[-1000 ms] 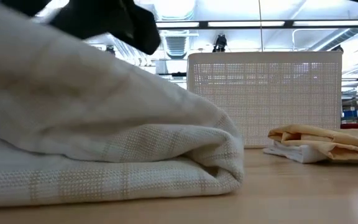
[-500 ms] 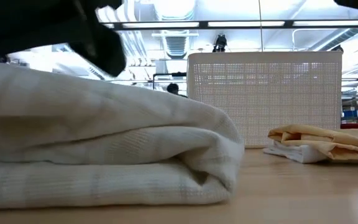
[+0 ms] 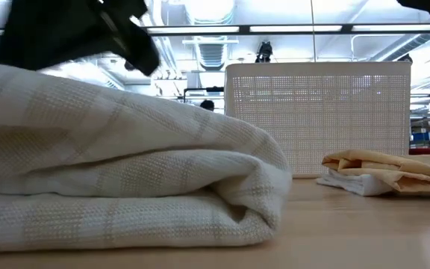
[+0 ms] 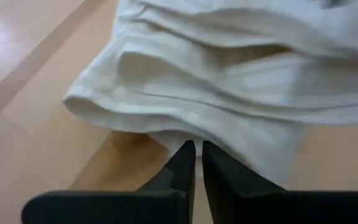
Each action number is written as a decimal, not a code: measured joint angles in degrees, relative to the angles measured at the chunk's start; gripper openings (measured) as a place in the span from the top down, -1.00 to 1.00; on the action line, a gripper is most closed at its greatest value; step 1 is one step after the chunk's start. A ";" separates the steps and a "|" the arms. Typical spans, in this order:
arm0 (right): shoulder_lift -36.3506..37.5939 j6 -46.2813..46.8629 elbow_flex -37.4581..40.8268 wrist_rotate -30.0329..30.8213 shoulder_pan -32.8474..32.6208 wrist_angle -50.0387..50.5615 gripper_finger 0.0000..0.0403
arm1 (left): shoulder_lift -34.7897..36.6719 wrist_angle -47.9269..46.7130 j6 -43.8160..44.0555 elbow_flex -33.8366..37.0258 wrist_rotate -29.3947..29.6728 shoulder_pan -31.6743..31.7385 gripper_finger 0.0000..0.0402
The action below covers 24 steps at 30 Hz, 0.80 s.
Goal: Fold towel
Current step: Fold the white checkered towel
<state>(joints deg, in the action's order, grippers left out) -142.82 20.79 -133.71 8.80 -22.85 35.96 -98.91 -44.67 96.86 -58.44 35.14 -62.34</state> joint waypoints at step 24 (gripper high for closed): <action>6.24 -2.52 5.78 19.74 -3.18 34.06 1.00 | 17.06 3.33 3.60 -1.55 -4.91 9.52 0.74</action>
<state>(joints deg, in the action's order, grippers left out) -136.59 18.28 -127.93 28.54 -26.03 70.02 -81.84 -41.34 100.46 -59.99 30.22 -52.82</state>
